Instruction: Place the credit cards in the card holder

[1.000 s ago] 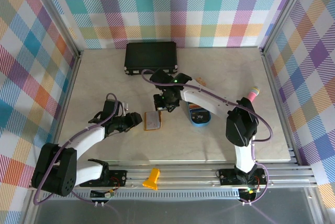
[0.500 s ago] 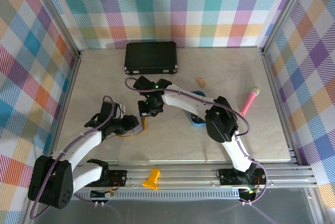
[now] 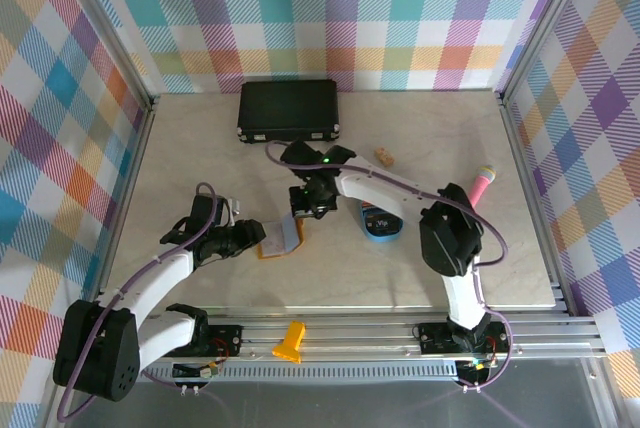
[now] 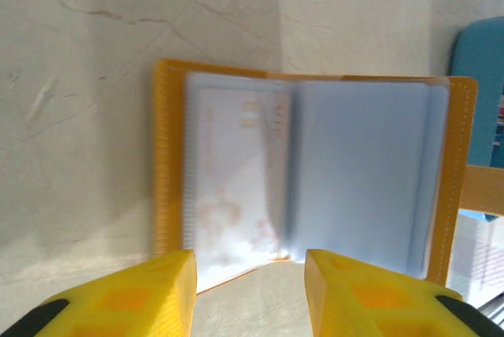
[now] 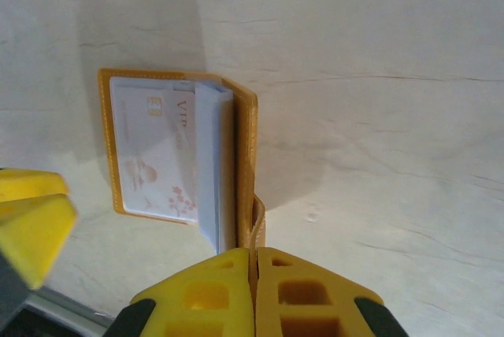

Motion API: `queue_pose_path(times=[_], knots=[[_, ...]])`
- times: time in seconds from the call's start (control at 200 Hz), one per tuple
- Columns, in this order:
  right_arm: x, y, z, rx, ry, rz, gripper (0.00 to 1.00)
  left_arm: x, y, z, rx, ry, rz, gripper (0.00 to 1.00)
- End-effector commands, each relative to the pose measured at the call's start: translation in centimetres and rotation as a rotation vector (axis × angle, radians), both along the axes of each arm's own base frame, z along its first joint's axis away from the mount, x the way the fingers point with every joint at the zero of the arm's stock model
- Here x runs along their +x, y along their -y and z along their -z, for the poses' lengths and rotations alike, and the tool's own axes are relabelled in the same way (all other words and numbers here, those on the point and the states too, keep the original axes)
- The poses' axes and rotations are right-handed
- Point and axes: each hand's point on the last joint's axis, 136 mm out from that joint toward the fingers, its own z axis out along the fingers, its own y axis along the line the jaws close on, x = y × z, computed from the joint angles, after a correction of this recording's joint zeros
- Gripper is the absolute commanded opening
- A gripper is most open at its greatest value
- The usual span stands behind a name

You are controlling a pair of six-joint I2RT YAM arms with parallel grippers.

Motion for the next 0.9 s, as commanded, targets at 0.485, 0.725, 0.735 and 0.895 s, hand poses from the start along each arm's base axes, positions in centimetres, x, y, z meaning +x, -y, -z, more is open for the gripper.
queue_pose_path(times=[0.485,0.725,0.735,0.895], knots=[[0.1,6.6,-0.8,-0.014,0.010,0.062,0.00,3.5,6.7,0.7,-0.095,0.046,0.139,0.11],[0.1,6.5,-1.1,-0.002,0.013,0.064,0.00,3.7,6.9,2.7,-0.065,0.005,0.137,0.06],[0.1,6.5,-1.2,-0.002,0.014,0.064,0.00,3.7,6.9,2.8,-0.064,0.004,0.138,0.05],[0.1,6.3,-1.4,0.006,0.014,0.063,0.00,3.8,7.0,3.4,-0.056,0.001,0.146,0.05]])
